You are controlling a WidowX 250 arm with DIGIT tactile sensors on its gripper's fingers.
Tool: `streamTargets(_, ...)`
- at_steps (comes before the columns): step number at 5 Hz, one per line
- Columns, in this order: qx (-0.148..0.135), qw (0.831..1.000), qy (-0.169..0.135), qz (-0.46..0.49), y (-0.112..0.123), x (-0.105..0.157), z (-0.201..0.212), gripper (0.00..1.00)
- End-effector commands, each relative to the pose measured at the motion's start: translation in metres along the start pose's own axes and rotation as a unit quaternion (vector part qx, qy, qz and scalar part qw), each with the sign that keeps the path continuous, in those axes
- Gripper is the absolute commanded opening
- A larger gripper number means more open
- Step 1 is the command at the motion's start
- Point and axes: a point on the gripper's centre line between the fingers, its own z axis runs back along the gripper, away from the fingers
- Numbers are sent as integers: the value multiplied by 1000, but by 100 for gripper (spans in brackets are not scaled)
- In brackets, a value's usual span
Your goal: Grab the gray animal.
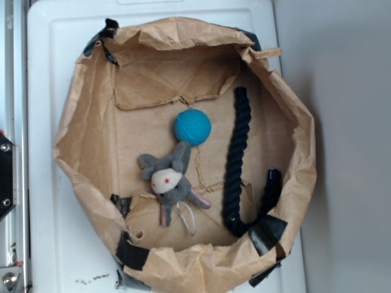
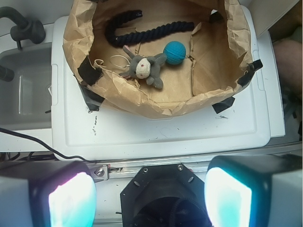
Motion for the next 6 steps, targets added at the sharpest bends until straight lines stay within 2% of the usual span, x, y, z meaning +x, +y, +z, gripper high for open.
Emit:
streamTargets(1, 0, 1000, 0, 0, 0, 0, 0, 100)
streamTargets(2, -16, 999, -14, -33, -21, 48, -14, 100)
streamTargets(3, -20, 999, -3, -40, -22, 96, -31, 100)
streamTargets(4, -54, 992, 9, -116, -19, 122, -44, 100)
streamTargets(6, -54, 992, 9, -116, -19, 122, -44, 100)
